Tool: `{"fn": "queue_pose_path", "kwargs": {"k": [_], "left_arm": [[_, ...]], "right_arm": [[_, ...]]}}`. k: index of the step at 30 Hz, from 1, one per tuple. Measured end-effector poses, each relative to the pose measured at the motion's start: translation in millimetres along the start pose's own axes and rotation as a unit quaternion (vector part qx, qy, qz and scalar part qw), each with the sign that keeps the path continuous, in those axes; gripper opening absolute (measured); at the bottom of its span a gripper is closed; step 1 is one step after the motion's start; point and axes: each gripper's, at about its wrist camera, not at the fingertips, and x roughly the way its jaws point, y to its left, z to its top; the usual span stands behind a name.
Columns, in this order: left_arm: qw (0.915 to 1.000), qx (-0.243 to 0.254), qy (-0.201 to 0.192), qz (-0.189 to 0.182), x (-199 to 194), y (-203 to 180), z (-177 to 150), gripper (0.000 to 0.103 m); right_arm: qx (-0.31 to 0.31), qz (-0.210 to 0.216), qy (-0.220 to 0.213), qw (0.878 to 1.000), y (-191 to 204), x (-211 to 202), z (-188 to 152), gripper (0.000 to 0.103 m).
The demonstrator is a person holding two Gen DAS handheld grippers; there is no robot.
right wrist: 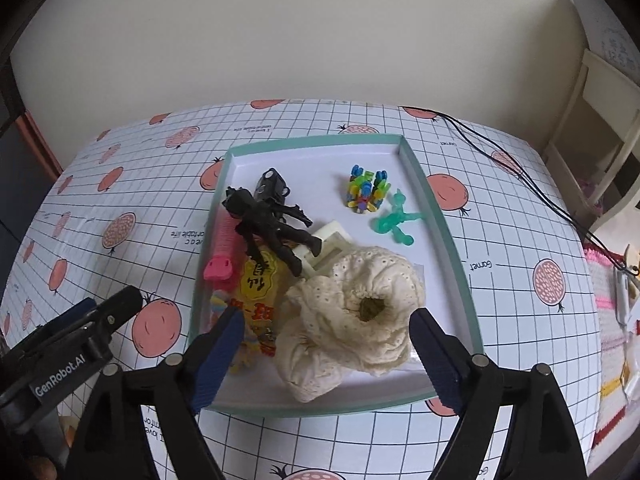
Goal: Organize objects
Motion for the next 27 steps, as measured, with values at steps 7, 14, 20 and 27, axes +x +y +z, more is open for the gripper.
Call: {"fn": "queue_pose_path", "kwargs": {"k": [7,14,20,27], "left_arm": [[0.9998,-0.001,-0.012,0.018,-2.6,15.2,6.0,0.096],[0.9986,-0.003,-0.037,0.038,-11.8,24.8,9.8,0.103],[0.9983,0.008,-0.047,0.034,-24.5,24.1,7.5,0.103],[0.9964,0.041,-0.059,0.045,-43.1,22.8,-1.9,0.103]], "right_arm": [[0.001,0.007,-0.003,1.000,7.7,0.5,-0.1,0.103],[-0.002,0.007,-0.012,1.000,14.4,-3.6,-0.8,0.103],[0.015,0.018,-0.010,1.000,16.7,-10.7,-6.6,0.103],[0.024,0.026,-0.014,0.999,22.0,-25.5,-17.4,0.103]]}}
